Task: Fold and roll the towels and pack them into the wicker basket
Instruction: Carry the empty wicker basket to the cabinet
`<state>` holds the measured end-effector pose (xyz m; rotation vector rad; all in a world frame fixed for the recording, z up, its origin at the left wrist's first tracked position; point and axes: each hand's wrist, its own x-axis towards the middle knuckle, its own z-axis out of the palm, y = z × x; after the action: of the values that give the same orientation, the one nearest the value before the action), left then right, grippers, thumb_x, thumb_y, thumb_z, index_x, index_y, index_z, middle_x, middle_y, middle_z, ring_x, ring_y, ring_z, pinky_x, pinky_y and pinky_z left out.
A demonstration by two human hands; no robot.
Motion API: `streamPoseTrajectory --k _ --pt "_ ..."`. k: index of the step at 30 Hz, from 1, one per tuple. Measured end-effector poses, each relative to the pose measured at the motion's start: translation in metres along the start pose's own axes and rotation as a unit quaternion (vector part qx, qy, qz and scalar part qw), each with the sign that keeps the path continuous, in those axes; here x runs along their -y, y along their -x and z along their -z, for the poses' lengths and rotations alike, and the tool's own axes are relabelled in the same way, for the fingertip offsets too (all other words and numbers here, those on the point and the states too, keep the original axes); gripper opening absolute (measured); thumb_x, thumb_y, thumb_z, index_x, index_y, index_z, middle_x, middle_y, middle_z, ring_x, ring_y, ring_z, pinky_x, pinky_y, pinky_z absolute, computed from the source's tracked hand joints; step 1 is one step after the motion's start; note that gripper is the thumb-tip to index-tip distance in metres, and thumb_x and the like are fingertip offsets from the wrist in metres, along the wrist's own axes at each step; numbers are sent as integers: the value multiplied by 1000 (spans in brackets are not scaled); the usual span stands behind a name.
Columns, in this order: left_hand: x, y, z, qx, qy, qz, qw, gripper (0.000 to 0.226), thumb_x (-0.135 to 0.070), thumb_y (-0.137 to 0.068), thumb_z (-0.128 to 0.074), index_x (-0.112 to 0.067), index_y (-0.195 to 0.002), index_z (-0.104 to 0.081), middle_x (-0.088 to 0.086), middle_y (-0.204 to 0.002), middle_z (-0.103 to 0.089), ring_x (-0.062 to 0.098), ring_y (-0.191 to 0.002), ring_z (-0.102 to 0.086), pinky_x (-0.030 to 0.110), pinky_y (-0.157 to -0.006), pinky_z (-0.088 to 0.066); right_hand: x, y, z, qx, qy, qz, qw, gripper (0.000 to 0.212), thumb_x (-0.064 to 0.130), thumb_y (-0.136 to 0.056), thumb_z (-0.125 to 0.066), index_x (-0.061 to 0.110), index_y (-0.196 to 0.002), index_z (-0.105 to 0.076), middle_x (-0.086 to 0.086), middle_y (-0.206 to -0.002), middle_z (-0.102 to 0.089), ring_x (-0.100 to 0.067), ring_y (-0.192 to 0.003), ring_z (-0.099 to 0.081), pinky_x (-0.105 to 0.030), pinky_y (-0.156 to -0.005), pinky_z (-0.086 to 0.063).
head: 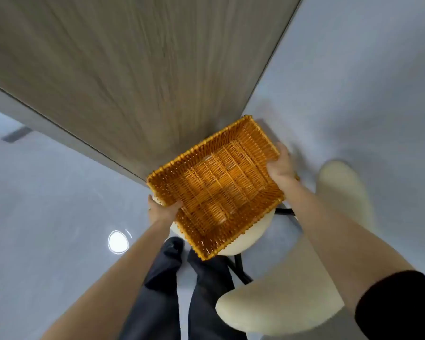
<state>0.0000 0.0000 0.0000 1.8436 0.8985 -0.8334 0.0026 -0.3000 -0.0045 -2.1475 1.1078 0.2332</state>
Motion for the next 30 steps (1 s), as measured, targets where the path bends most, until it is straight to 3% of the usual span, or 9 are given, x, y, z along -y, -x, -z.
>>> streamPoseTrajectory --k 4,7,9,12,23,27,30 --pt "13 -22 -26 -53 42 -36 997 84 -14 -82 -72 -17 -146 -17 15 -137 -48 36 -118 -53 50 -96 -47 -15 -32 -3 -12 105 42 993 59 18 -94 -48 24 -149 -26 -11 -149 -36 -32 -137 -32 -44 -112 -30" --pt "31 -34 -49 -98 51 -65 992 85 -15 -84 -69 -22 -147 -13 11 -136 -50 36 -117 -54 53 -99 -44 -29 -59 -17 6 148 61 987 60 20 -95 -45 26 -150 -22 -10 -150 -35 -32 -137 -33 -44 -112 -30" --pt "40 -39 -56 -141 28 -63 988 77 -15 -89 -58 -30 -148 -10 9 -133 -53 37 -114 -55 48 -97 -44 -33 -69 -24 16 131 66 989 59 20 -97 -45 27 -150 -21 -9 -148 -39 -31 -135 -37 -44 -109 -34" --pt "48 -42 -59 -177 -18 -66 982 72 -14 -92 -46 -37 -148 -9 9 -123 -59 37 -102 -58 43 -82 -44 -34 -76 -27 -5 92 78 993 52 32 -97 -46 29 -147 -30 -8 -137 -52 -28 -125 -49 -39 -101 -42" --pt "44 -30 -28 -174 -60 -92 979 79 -7 -91 -45 -41 -149 -4 14 -119 -62 38 -96 -61 40 -75 -46 -25 -37 -8 -46 141 74 986 37 23 -98 -38 30 -133 -42 -13 -118 -63 -36 -104 -61 -40 -82 -46" --pt "45 -13 3 -181 -58 -125 974 74 -8 -95 -45 -40 -148 -6 10 -122 -61 25 -80 -56 35 -67 -44 -14 -3 2 -9 112 57 992 35 31 -96 -44 30 -130 -42 -8 -118 -63 -33 -105 -60 -45 -88 -49" --pt "49 -1 28 -187 -61 -139 971 71 -11 -96 -43 -40 -148 -5 9 -124 -60 32 -88 -61 39 -69 -48 -2 24 7 8 91 65 994 35 29 -96 -46 28 -130 -42 -9 -121 -61 -33 -108 -58 -47 -92 -48"
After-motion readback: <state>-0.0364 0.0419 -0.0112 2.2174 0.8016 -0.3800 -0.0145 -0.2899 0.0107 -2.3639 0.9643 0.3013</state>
